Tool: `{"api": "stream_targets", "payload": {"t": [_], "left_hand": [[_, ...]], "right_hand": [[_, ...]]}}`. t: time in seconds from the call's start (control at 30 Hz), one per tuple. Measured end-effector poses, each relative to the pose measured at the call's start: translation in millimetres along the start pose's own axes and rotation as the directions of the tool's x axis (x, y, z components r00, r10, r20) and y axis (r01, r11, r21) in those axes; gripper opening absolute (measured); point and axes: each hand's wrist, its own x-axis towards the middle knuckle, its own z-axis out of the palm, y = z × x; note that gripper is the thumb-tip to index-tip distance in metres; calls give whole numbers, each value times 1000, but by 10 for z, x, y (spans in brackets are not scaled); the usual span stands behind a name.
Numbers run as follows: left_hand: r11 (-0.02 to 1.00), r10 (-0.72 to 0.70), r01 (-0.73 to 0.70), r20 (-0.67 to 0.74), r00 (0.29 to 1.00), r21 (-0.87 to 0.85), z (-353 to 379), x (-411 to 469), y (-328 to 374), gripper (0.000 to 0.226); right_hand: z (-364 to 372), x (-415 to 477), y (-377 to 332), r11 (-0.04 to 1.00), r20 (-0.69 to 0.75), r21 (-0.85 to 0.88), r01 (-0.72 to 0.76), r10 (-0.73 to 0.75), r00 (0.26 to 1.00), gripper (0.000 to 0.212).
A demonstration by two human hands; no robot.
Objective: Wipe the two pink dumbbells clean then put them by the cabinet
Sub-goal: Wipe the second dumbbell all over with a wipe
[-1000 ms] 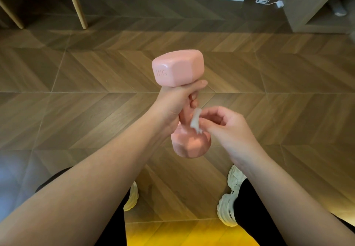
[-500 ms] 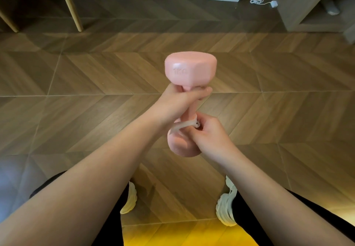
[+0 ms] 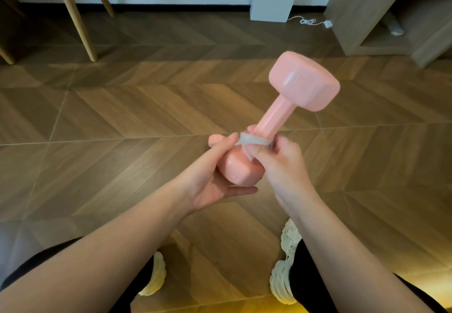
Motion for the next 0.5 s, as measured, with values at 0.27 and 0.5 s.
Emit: {"api": "stream_targets", "payload": {"t": [0.27, 0.5], "left_hand": [[993, 85, -75, -119, 989, 87, 44, 70, -177, 39], [923, 296, -246, -139, 945, 295, 54, 76, -126, 51]], "right_hand": [[-148, 93, -315, 932, -110, 360, 49, -10, 994, 17], [-188, 47, -381, 898, -4, 429, -95, 107, 994, 28]]}}
